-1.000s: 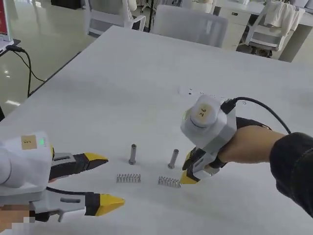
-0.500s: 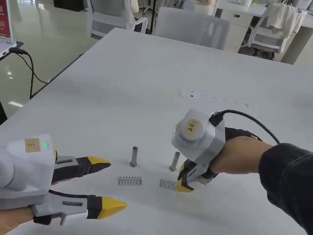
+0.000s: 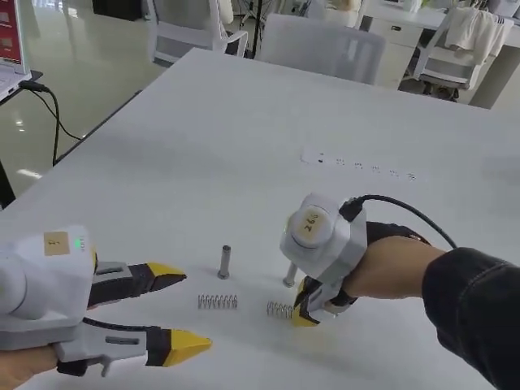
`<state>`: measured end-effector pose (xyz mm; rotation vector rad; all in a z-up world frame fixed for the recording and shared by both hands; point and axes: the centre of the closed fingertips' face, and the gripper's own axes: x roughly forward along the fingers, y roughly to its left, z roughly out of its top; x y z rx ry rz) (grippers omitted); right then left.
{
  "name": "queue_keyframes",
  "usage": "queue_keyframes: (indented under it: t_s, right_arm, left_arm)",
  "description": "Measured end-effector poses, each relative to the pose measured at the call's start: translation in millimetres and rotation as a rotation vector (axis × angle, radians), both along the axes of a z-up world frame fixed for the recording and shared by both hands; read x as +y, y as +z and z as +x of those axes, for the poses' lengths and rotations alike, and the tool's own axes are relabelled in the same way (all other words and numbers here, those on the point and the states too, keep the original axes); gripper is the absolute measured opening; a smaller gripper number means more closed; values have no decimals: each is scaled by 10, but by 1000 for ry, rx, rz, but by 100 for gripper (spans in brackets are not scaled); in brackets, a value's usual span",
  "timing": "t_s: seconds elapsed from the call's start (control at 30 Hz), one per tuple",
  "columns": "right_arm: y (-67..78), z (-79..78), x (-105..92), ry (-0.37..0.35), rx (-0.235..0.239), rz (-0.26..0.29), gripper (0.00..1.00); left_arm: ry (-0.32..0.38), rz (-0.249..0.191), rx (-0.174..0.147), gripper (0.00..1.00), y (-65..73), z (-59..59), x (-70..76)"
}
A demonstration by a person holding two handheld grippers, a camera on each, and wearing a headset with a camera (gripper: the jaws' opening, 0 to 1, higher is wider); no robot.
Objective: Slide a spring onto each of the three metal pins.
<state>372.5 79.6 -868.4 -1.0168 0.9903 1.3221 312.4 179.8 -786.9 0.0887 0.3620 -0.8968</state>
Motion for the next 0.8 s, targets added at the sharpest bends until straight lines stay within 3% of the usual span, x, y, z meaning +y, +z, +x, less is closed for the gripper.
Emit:
queue_keyframes:
  t_s: [0.43,0.8]
  right_arm:
    - [17,-4,-24,-16,-13,2,8]
    - [220,-150,-23,-17,19,27,8]
  left_arm:
    - [-22,6,-2,48,11,-9,-80]
    - [-61,15,-3,46,29,-31,-211]
